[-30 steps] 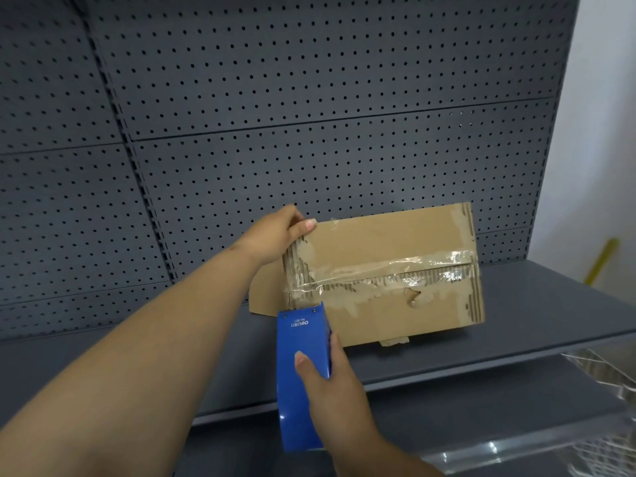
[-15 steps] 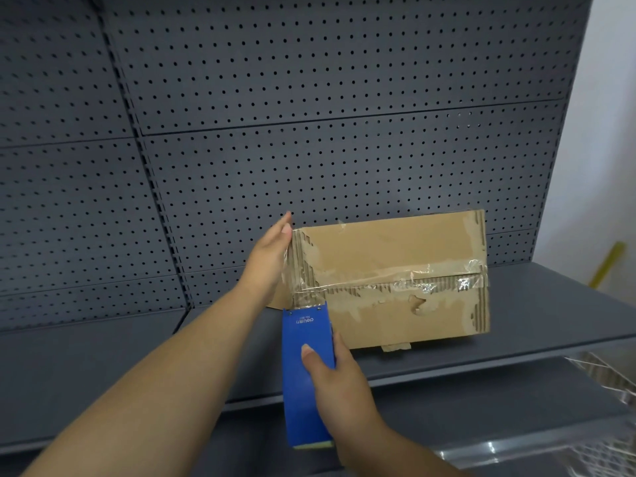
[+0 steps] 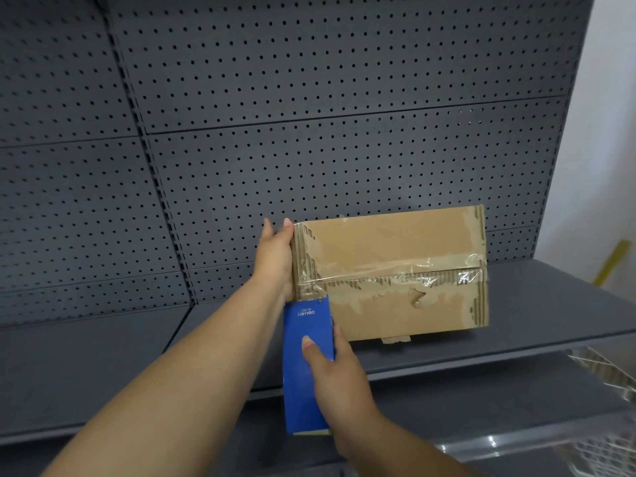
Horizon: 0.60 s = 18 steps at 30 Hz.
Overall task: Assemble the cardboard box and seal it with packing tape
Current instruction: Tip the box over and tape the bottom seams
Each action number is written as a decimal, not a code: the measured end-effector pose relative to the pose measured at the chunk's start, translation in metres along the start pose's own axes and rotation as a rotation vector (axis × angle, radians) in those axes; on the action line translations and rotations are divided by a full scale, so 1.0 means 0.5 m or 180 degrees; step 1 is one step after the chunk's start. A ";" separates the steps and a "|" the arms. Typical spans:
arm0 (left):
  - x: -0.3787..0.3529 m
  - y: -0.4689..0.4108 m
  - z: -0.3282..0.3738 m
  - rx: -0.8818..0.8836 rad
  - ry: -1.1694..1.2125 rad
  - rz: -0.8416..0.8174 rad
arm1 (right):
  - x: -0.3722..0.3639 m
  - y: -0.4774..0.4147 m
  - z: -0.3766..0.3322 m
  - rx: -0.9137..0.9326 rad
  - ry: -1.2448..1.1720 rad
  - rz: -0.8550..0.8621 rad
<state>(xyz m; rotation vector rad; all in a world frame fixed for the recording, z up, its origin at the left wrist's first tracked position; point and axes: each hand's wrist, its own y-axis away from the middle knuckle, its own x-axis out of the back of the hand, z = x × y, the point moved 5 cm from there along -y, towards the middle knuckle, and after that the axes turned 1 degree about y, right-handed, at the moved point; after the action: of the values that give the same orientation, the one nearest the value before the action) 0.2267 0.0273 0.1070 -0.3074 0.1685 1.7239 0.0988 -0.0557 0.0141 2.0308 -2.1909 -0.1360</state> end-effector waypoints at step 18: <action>-0.052 -0.012 0.007 -0.0571 -0.1524 0.0086 | 0.008 0.027 0.010 0.0207 0.0269 0.0014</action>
<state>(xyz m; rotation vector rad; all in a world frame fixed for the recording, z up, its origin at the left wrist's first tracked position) 0.2361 0.0049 0.1186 -0.0165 -0.3339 1.7931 0.0844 -0.0589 0.0116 2.0254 -2.1758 0.0217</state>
